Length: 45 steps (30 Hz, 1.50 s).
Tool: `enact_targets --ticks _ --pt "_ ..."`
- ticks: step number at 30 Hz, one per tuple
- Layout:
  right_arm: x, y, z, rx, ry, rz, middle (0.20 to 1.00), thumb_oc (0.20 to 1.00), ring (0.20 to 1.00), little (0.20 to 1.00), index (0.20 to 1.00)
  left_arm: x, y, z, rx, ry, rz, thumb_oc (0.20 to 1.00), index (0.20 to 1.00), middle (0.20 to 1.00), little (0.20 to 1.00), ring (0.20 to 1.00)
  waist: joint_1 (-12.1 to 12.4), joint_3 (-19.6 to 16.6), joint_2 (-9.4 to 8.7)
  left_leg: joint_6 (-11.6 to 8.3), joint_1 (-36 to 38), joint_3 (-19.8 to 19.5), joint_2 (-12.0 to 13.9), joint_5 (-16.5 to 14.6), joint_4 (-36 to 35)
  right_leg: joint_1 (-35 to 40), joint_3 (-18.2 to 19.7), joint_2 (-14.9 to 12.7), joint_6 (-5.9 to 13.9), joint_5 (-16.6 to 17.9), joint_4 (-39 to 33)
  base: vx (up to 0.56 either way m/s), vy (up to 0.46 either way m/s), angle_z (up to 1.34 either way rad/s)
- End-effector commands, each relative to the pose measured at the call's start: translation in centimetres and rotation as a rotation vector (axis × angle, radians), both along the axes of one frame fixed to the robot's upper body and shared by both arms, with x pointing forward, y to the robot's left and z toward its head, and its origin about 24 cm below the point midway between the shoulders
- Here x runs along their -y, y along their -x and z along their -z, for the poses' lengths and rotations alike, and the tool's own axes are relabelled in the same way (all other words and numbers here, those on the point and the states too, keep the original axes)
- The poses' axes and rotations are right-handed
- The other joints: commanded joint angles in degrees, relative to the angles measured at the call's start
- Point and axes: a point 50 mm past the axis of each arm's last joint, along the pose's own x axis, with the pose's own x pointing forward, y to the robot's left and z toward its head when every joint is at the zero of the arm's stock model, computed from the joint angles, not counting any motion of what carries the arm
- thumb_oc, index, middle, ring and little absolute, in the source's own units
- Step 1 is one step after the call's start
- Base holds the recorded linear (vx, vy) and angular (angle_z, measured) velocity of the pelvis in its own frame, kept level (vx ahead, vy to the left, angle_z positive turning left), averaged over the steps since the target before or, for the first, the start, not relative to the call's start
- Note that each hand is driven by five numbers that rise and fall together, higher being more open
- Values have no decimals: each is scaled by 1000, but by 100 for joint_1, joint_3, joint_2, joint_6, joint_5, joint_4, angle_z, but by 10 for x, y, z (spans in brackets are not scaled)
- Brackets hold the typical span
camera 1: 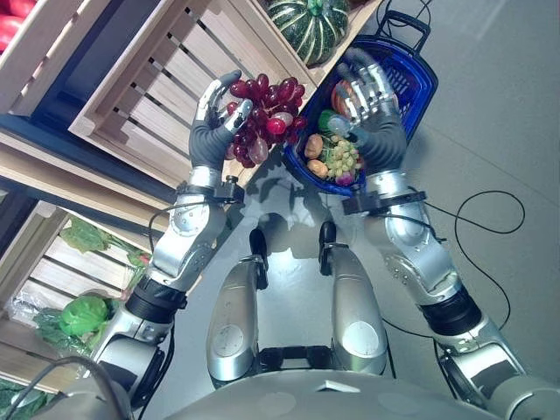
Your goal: Pick up fruits and vegetables into the basket
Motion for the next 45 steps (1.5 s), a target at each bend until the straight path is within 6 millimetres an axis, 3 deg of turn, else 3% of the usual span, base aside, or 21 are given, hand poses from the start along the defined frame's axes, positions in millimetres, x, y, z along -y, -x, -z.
enact_targets --ticks 1,6,10,19,27,35,45 --pt "-2 8 -30 140 -133 24 1000 1000 1000 1000 1000 7 23 -55 332 90 42 200 200 200 200 200 -4 -293 75 537 139 342 -433 -535 57 318 -176 151 104 -228 -160 0 0 0" --pt "2 -3 -13 -5 -130 56 1000 1000 1000 1000 1000 3 26 -60 374 105 33 200 200 200 200 200 -29 -293 90 550 199 334 -440 -554 69 354 -145 161 103 -244 -119 28 14 1" --pt "-8 -6 -1 -125 -148 -96 1000 1000 1000 1000 1000 2 30 -66 427 61 35 200 200 200 200 200 3 -293 92 557 207 316 -447 -532 57 360 -156 159 93 -239 -118 0 0 0" --pt "-13 -11 6 -199 -178 -79 1000 1000 1000 1000 1000 7 35 -75 504 -8 30 200 200 200 200 200 53 -293 80 564 233 286 -465 -503 4 396 -176 183 89 -218 -154 0 0 0" --pt "-28 -6 -2 -158 -187 -297 1000 1000 1000 1000 1000 15 36 -78 510 -63 129 200 200 200 200 200 114 -293 68 575 215 256 -479 -485 -7 402 -219 185 97 -192 -181 -4 -8 1" --pt "-51 4 -14 -154 -274 -643 1000 1000 1000 1000 1000 24 36 -74 484 -100 275 200 200 200 200 200 236 -293 48 566 190 203 -489 -481 45 453 -314 159 117 -159 -212 -11 -36 6" --pt "-61 7 -8 -223 -406 -876 1000 1000 1000 1000 1000 32 36 -65 459 -151 424 200 200 200 200 200 331 -293 49 565 163 120 -517 -495 61 515 -413 139 132 -144 -280 -19 -27 7"
